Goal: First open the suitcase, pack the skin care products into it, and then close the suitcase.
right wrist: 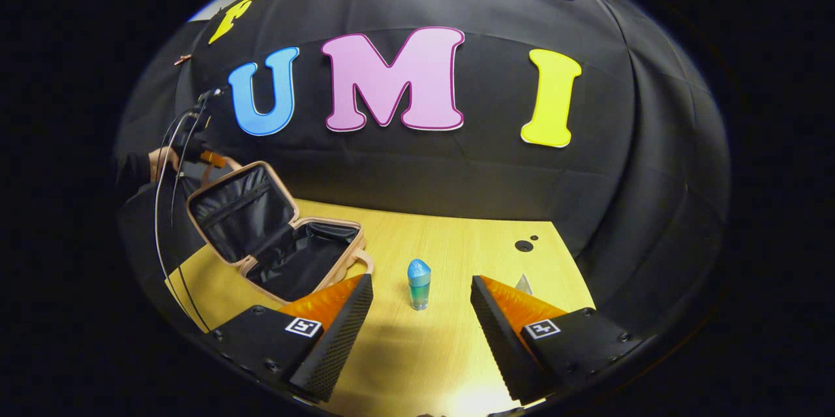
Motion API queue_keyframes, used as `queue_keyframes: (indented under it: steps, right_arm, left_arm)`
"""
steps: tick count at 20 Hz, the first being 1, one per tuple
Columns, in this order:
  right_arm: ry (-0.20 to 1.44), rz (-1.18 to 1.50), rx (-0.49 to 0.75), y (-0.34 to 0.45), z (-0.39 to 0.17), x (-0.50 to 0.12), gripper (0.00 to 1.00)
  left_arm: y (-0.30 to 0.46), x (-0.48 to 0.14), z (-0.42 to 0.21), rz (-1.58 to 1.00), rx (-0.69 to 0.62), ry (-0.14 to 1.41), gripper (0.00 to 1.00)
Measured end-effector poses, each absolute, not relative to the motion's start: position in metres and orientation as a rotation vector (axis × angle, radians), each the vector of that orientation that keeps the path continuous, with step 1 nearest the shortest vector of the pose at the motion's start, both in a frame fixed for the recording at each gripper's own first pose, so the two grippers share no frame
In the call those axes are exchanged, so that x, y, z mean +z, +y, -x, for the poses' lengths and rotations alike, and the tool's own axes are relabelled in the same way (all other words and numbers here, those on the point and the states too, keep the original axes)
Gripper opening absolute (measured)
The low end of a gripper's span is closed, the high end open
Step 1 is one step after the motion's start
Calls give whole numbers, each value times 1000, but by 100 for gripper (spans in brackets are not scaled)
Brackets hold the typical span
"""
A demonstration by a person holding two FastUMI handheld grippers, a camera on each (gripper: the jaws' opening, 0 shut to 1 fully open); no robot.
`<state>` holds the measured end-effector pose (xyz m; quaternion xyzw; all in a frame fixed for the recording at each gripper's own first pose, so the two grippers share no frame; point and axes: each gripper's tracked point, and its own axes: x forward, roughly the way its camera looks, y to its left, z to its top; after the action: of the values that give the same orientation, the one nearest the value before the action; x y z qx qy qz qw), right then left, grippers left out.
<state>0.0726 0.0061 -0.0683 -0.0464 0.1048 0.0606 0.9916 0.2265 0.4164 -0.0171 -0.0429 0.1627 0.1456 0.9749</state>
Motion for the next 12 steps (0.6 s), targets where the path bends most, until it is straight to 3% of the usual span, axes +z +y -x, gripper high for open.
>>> queue_keyframes:
  steps: [8,12]
  right_arm:
    - [269,96,33,42,-83,-118,97]
    - [263,91,-12,41,-79,-116,97]
  left_arm:
    - [488,-177,-278,293,237,516,10]
    - [509,-195,-277,324,289,499,14]
